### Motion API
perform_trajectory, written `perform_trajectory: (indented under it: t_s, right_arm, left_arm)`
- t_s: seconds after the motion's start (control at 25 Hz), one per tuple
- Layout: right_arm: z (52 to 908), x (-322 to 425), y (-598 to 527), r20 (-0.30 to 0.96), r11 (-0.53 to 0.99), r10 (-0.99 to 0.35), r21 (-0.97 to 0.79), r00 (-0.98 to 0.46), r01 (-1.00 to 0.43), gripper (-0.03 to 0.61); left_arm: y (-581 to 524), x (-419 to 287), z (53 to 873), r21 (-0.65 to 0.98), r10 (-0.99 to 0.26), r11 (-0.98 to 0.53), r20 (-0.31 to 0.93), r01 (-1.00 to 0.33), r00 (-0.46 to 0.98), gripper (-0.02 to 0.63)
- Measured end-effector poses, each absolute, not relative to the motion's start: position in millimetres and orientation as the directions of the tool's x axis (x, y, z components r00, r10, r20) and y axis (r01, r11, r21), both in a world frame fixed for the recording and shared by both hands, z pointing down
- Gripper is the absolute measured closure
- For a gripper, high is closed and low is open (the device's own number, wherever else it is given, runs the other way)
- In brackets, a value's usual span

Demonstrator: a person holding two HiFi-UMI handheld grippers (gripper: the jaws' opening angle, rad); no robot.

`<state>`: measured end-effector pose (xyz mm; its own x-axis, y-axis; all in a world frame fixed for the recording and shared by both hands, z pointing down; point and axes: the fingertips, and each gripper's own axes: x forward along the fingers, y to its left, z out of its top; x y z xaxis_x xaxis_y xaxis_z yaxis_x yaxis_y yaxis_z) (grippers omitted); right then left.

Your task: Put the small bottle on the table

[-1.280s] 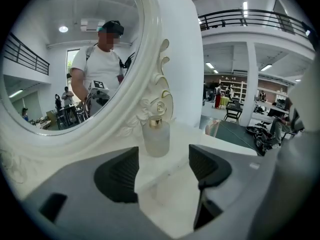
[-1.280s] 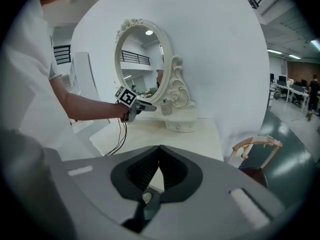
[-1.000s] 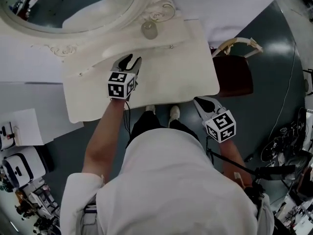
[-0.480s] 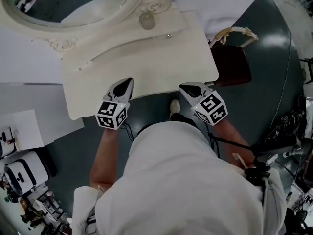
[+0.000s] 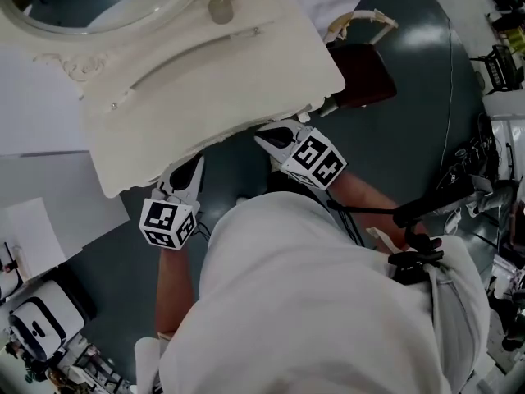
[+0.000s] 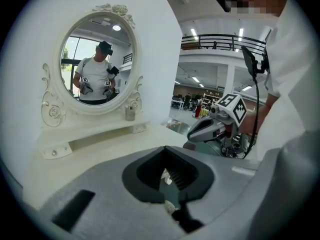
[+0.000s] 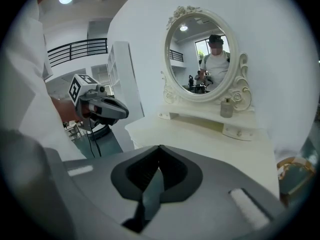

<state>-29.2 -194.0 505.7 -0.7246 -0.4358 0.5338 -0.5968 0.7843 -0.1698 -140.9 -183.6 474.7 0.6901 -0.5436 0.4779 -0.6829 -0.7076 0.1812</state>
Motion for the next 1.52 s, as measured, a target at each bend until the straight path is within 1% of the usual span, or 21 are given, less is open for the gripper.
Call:
perform_trajectory:
  t_s: [0.32,0.52,0.76,1.0,1.28,1.52]
  right_arm:
    - [492.0,-81.0,-136.7,0.530,0.812,-0.413,-0.153,-0.740,-0.563,0.578]
    - [493.5,-93.5,-101.9,0.538,0.821,-0.412,-0.130,-0.735,-0.555,0.578]
    - [496.1,-113.1,-76.7,0.551,0.824,-0.411,-0.116,-0.727,-0.554,0.578]
    - [491.9,-139.8,-70.8,0.544,0.843,-0.403,-0.094,-0.736,-0.530,0.578]
    - [490.7,-145.0,-51.6,0.542,0.845,-0.404,-0.088,-0.737,-0.528,0.578]
    - [492.4,-156.3,-44.7,0.551,0.860,-0.395,-0.061,-0.735,-0.507,0.578]
  left_arm:
    - [-111.7,-171.8,466.0,0.194,-0.518,-0.726,0.478,-0.660,0.709,0.611]
    - [-83.1,-177.2,463.0,0.203,-0.527,-0.730,0.441,-0.653,0.726,0.611]
    - [-55.4,-197.4,466.7,0.208,-0.525,-0.730,0.441,-0.651,0.728,0.611]
    - [-41.3,-224.6,471.1,0.211,-0.534,-0.716,0.449,-0.666,0.716,0.611]
    - [-24.0,-219.4,474.7,0.212,-0.516,-0.731,0.450,-0.648,0.729,0.611]
    - [-20.0,-229.6,477.0,0.214,-0.519,-0.725,0.455,-0.654,0.724,0.611]
